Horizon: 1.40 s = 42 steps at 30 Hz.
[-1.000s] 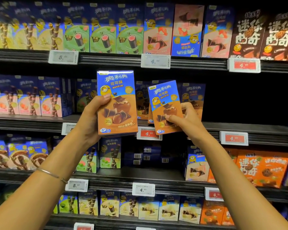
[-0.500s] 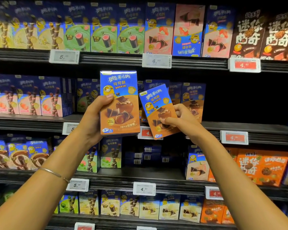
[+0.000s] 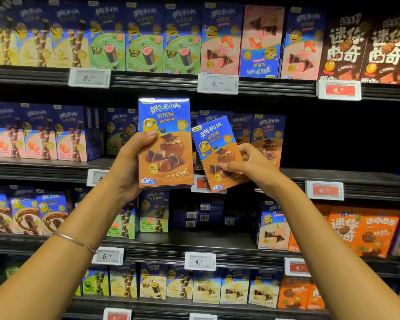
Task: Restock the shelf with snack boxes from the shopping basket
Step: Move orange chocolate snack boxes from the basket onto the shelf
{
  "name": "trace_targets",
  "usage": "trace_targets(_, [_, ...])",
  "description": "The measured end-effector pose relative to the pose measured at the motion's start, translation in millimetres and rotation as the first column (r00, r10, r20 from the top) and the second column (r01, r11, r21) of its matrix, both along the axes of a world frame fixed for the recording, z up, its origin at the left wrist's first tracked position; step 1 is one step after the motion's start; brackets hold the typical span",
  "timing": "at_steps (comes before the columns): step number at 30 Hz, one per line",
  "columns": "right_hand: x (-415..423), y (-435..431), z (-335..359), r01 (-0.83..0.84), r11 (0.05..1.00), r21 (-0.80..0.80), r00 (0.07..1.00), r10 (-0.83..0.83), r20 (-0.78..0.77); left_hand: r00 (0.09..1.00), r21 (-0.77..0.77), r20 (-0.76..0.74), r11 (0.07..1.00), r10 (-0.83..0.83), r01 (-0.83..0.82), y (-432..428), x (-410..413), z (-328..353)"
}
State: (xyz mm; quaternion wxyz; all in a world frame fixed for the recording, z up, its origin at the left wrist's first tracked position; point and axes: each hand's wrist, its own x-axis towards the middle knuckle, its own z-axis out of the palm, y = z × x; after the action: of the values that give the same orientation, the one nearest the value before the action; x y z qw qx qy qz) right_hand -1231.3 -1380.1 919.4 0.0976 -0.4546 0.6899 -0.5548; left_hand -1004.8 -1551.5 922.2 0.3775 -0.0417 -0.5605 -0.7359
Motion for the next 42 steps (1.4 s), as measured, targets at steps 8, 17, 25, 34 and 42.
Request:
trace_targets(8, [10, 6, -7, 0.041, 0.987, -0.155, 0.998, -0.032, 0.056, 1.000, -0.013, 0.001, 1.000, -0.022, 0.022, -2, -3, -4])
trace_targets(17, [15, 8, -3, 0.038, 0.985, -0.167, 0.992, -0.017, 0.124, 0.996, 0.059, -0.025, 0.994, -0.090, 0.091, -5, -18, -3])
trace_targets(25, [13, 8, 4, -0.029, 0.981, -0.193, 0.970, 0.074, 0.231, 0.986, 0.164, -0.039, 0.972, -0.164, 0.168, -11, -29, -2])
trace_targets(34, [6, 2, 8, -0.072, 0.984, -0.161, 0.965, 0.110, 0.238, 0.968, 0.140, 0.008, 0.959, -0.249, 0.246, -13, -38, -3])
trace_targets(42, [6, -1, 12, -0.134, 0.982, -0.136, 0.952, 0.165, 0.259, 0.966, 0.139, 0.019, 0.957, -0.259, 0.254, -13, -37, 0])
